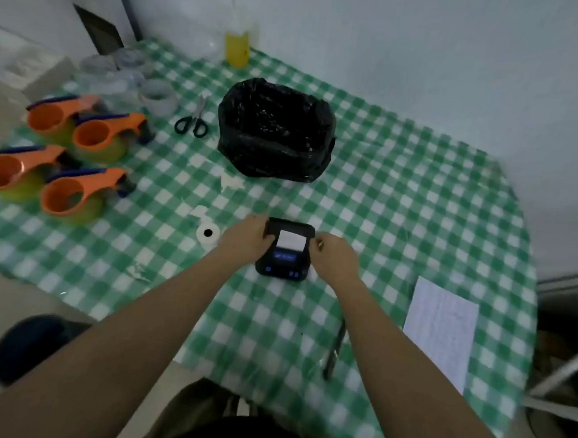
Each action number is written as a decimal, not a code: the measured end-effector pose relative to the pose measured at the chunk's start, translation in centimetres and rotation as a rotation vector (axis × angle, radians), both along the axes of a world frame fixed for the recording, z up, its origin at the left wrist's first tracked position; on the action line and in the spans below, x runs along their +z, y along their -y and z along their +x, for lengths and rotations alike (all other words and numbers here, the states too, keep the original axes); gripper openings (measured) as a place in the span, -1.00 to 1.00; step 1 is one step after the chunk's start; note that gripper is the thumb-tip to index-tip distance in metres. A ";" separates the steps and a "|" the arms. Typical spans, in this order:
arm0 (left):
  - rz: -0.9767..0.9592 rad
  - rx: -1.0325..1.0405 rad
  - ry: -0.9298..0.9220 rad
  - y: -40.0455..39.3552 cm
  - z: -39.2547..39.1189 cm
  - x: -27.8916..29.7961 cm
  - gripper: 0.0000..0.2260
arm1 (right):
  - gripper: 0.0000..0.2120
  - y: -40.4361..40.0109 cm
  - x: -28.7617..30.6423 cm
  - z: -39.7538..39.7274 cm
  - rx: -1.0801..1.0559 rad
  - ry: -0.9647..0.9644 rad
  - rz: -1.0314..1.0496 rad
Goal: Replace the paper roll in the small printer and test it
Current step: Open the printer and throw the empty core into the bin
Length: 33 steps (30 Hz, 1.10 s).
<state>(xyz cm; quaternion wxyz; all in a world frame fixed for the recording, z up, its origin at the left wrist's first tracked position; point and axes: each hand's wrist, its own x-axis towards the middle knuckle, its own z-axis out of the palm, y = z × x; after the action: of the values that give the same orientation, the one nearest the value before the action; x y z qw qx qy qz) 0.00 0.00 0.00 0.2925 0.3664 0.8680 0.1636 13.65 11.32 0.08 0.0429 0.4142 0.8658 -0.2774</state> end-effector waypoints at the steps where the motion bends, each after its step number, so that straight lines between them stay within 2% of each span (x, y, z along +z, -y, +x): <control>1: -0.011 0.021 0.024 0.2 0.2 -0.3 -0.62 | -0.84 0.0 -0.5 0.2 -0.040 -0.033 -0.026; 3: 0.014 0.081 0.068 0.6 0.5 -1.1 -0.54 | -0.92 -0.3 -1.5 0.3 -0.159 -0.127 -0.082; 6: 0.054 0.150 0.178 1.2 1.2 -2.5 -0.45 | -0.82 -0.7 -2.8 0.6 -0.322 -0.228 -0.232; 8: 0.076 0.208 0.262 1.3 1.2 -3.0 -0.43 | -0.80 -1.4 -3.4 0.2 -0.361 -0.205 -0.318; 12: 0.107 0.273 0.367 1.4 1.3 -3.7 -0.55 | -0.88 -2.6 -4.5 -0.5 -0.424 -0.193 -0.517; 15: 0.119 0.307 0.384 1.4 1.2 -4.0 -0.61 | -0.82 -3.7 -4.5 -1.0 -0.443 -0.118 -0.611; 23: 0.183 0.424 0.405 1.2 1.0 -4.9 -0.65 | -0.79 -4.7 -3.7 -3.3 -0.235 0.182 -0.423; 28: 0.201 0.442 0.385 1.3 1.2 -5.4 -0.64 | -0.91 -5.3 -3.5 -4.1 -0.258 0.277 -0.463; 33: 0.206 0.446 0.364 1.2 1.0 -5.1 -0.68 | -0.92 -5.3 -3.6 -4.1 -0.281 0.311 -0.475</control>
<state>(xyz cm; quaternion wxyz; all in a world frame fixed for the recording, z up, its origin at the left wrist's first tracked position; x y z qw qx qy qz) 1.05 -1.22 -5.08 0.3614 0.1592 0.8391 0.3741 9.51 16.65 -3.55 0.2317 0.5456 0.6941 -0.4085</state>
